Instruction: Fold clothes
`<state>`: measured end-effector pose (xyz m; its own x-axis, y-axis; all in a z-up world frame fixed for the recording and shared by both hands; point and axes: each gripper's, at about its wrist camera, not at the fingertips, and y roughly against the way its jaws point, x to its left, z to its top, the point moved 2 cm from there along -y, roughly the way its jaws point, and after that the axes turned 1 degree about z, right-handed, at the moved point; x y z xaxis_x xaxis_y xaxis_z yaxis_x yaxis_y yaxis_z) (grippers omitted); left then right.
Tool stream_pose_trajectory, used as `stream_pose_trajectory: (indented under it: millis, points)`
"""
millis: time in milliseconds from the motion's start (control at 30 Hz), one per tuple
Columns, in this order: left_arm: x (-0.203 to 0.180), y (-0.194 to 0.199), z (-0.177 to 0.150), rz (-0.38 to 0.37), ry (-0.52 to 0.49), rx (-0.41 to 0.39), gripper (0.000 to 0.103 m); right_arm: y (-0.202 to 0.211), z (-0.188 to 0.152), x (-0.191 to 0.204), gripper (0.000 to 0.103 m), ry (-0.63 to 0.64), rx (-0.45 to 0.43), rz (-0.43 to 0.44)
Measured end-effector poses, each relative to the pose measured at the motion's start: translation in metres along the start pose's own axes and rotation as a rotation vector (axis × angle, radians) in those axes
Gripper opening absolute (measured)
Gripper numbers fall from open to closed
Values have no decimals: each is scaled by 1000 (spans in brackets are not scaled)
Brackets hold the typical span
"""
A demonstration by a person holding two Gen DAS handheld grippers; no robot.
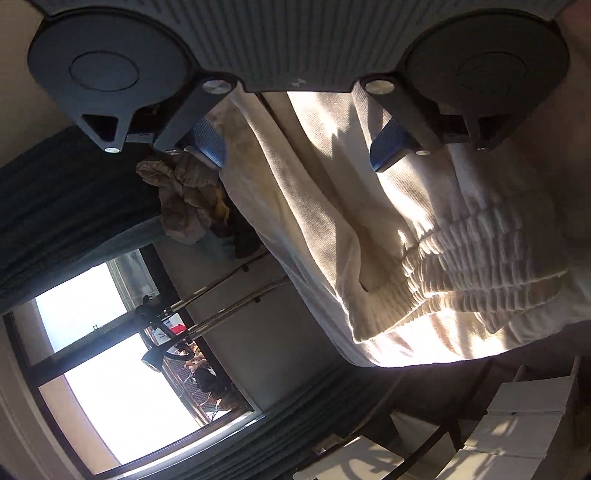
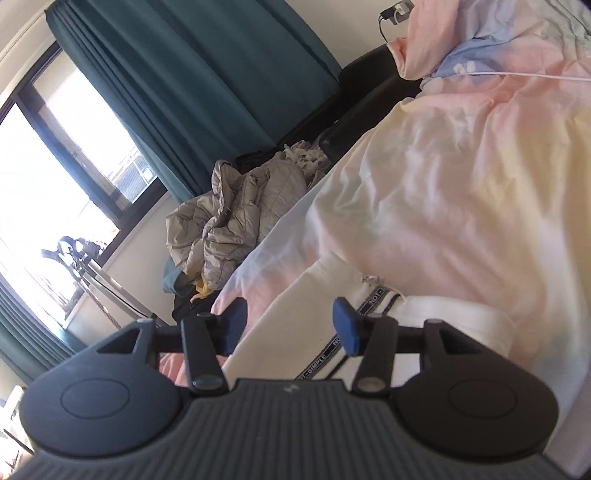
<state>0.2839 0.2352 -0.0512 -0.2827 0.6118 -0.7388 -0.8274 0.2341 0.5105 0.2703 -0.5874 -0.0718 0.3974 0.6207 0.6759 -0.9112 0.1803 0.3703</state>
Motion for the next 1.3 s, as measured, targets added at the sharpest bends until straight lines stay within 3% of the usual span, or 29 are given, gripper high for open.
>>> stream_pose_trajectory:
  millis: [133,233,400,600,800,867,933,1067,1300]
  points:
    - [18,32,-26,-18,62,7,89,37,-11,-32,56,-151,9,-13]
    - [36,35,-42,0,138,55,89,59,-29,-56,59,-259,43,-20]
    - [48,21,-48,80,144,105,89,61,-54,-80,62,-380,163,-23]
    - [54,-3,-41,33,149,99,89,36,-67,-89,66,-360,231,-18]
    - [52,-32,-33,-22,133,50,83,5,-67,-93,65,-347,158,15]
    - [49,-37,-32,-14,95,25,68,0,-65,-92,53,-337,128,26]
    - [46,-41,-32,-2,60,10,49,-4,-63,-96,21,-335,95,10]
    - [51,-36,-32,-20,93,-4,20,2,-61,-94,13,-301,42,-16]
    - [39,9,-29,-104,90,-21,15,47,-43,-70,9,-263,-50,17]
